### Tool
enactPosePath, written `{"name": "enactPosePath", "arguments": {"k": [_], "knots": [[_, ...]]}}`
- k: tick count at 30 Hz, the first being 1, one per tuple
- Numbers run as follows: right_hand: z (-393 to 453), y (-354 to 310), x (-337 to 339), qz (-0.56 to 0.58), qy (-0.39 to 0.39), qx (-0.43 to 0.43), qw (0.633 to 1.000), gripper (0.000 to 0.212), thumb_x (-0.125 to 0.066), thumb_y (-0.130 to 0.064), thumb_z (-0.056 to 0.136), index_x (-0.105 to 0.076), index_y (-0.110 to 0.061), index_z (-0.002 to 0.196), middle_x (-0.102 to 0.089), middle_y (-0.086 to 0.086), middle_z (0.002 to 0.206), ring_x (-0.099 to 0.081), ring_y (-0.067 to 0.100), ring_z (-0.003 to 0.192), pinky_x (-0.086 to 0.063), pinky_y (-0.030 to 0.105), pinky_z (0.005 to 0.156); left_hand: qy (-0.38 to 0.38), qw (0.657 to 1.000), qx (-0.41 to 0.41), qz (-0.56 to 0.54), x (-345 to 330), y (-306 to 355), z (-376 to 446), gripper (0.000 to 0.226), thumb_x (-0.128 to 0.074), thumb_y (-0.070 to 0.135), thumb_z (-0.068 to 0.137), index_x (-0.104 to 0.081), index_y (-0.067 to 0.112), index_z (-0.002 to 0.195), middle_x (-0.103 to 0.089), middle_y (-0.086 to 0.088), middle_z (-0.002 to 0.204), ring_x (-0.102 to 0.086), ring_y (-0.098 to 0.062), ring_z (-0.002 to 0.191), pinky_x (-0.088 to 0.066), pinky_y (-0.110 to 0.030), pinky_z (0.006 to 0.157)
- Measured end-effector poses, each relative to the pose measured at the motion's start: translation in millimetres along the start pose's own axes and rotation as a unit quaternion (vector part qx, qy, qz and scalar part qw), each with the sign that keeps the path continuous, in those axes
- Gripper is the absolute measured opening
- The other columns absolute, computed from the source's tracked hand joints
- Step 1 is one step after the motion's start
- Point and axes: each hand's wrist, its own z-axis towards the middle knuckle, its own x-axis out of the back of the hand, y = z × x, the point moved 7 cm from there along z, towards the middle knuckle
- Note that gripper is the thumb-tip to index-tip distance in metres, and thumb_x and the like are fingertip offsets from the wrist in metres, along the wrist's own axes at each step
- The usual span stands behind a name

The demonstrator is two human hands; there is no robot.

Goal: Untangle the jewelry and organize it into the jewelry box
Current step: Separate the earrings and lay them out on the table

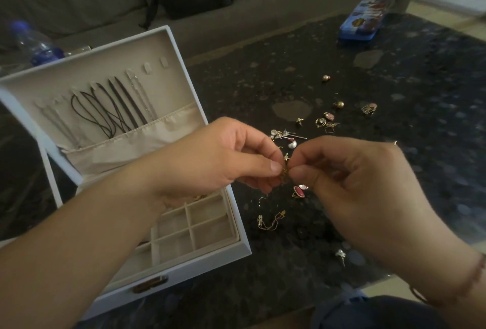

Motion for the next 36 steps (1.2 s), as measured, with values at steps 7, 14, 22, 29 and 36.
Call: {"name": "enactPosePath", "arguments": {"k": [7,14,22,29,36], "knots": [[-1,-10,-9,-0.107,-0.025,0.073,0.991,0.009,-0.043,-0.038,0.088,-0.051,-0.038,0.092,-0.046,-0.027,0.078,-0.051,0.005,0.068,-0.044,0.023,0.05,-0.016,0.999,0.031,0.006,-1,-2,-1,0.027,-0.067,0.019,0.073,-0.073,0.001,0.093,-0.072,-0.011,0.081,-0.068,-0.023,0.079,-0.058,-0.029,0.076],[-4,-19,-5,-0.123,0.005,0.1,0.987,0.009,-0.047,-0.028,0.091,-0.055,-0.031,0.091,-0.047,-0.022,0.085,-0.048,0.007,0.059,-0.043,0.028,0.043,-0.024,0.996,0.057,-0.058,0,-12,2,0.017,-0.066,0.015,0.077,-0.075,0.004,0.087,-0.071,-0.011,0.079,-0.068,-0.02,0.073,-0.058,-0.029,0.073],[-5,-5,6,-0.02,0.038,0.008,0.999,0.005,-0.058,-0.027,0.088,-0.059,-0.031,0.09,-0.06,-0.018,0.071,-0.062,0.008,0.064,-0.047,0.027,0.049,0.079,0.991,0.0,-0.111,5,-6,-3,0.021,-0.072,0.019,0.068,-0.075,0.005,0.084,-0.074,-0.01,0.079,-0.07,-0.019,0.074,-0.06,-0.026,0.072],[-6,4,2,0.174,0.043,-0.123,0.976,0.01,-0.073,-0.023,0.079,-0.074,-0.03,0.072,-0.07,-0.01,0.063,-0.065,0.008,0.054,-0.048,0.015,0.045,0.285,0.934,-0.202,0.073,4,14,-30,0.007,-0.076,0.014,0.084,-0.076,0.021,0.087,-0.075,0.008,0.081,-0.072,-0.015,0.08,-0.059,-0.025,0.071],[-6,1,3,0.227,0.035,-0.122,0.966,0.008,-0.073,-0.022,0.079,-0.077,-0.029,0.079,-0.072,-0.008,0.065,-0.067,0.007,0.054,-0.048,0.015,0.047,0.342,0.851,-0.339,0.207,-8,31,-49,0.006,-0.073,0.011,0.084,-0.076,0.011,0.089,-0.074,0.005,0.089,-0.071,-0.011,0.084,-0.057,-0.025,0.074]]}}
